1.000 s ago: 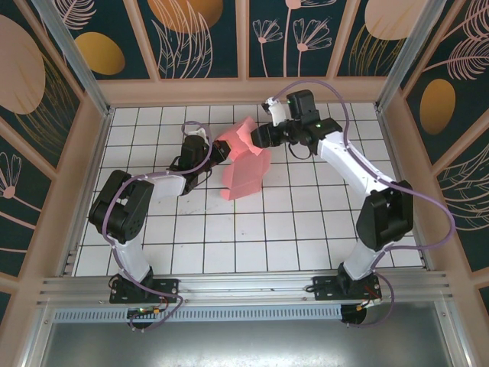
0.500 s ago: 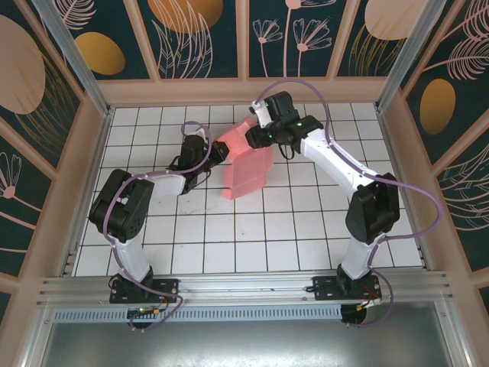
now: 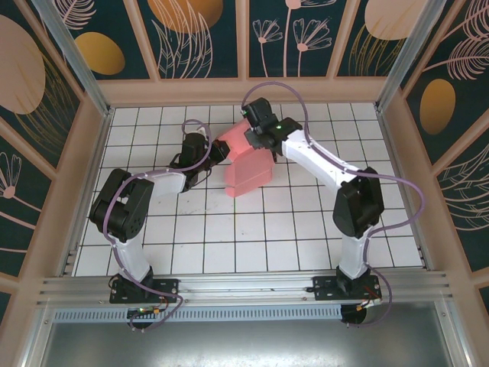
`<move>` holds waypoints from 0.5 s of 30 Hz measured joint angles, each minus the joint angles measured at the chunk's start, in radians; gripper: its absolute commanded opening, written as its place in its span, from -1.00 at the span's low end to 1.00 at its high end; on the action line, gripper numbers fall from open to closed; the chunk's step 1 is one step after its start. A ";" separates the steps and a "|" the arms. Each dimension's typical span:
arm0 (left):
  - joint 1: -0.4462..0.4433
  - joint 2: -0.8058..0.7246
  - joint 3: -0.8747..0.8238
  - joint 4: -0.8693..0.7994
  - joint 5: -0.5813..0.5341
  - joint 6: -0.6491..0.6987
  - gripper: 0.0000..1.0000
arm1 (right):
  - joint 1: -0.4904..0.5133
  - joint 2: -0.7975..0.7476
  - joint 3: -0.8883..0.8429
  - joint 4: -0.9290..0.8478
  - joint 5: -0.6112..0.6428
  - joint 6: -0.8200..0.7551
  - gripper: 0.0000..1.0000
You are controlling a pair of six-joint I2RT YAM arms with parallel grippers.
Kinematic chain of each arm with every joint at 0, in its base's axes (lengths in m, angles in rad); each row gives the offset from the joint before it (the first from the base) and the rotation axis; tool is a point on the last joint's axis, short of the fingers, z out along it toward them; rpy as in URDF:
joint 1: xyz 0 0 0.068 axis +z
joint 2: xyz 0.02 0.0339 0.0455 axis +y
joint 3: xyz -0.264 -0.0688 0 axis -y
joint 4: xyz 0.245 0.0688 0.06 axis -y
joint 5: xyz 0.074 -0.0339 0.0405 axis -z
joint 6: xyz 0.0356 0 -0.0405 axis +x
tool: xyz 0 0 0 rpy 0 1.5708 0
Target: Fold the paper box
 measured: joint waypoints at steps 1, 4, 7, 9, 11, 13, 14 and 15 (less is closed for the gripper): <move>0.000 0.000 0.000 -0.003 0.000 -0.001 -1.00 | 0.009 0.012 0.008 -0.005 0.035 -0.001 -0.31; 0.000 0.001 0.000 -0.017 0.000 -0.007 -1.00 | 0.036 0.045 0.024 -0.014 0.132 -0.006 -0.39; 0.000 0.001 0.002 -0.034 0.000 -0.008 -1.00 | 0.060 0.069 0.026 -0.023 0.219 -0.014 -0.48; 0.000 0.001 0.002 -0.042 0.001 -0.008 -1.00 | 0.070 0.076 0.026 -0.027 0.260 -0.023 -0.56; 0.000 0.001 0.003 -0.042 0.005 -0.011 -1.00 | 0.078 0.079 0.026 -0.027 0.296 -0.032 -0.63; 0.000 0.001 0.005 -0.042 0.010 -0.014 -1.00 | 0.086 0.084 0.026 -0.026 0.335 -0.040 -0.76; 0.000 0.001 0.005 -0.043 0.011 -0.015 -1.00 | 0.089 0.087 0.026 -0.025 0.353 -0.042 -0.84; 0.000 0.001 0.006 -0.045 0.014 -0.015 -1.00 | 0.090 0.090 0.026 -0.024 0.372 -0.047 -0.97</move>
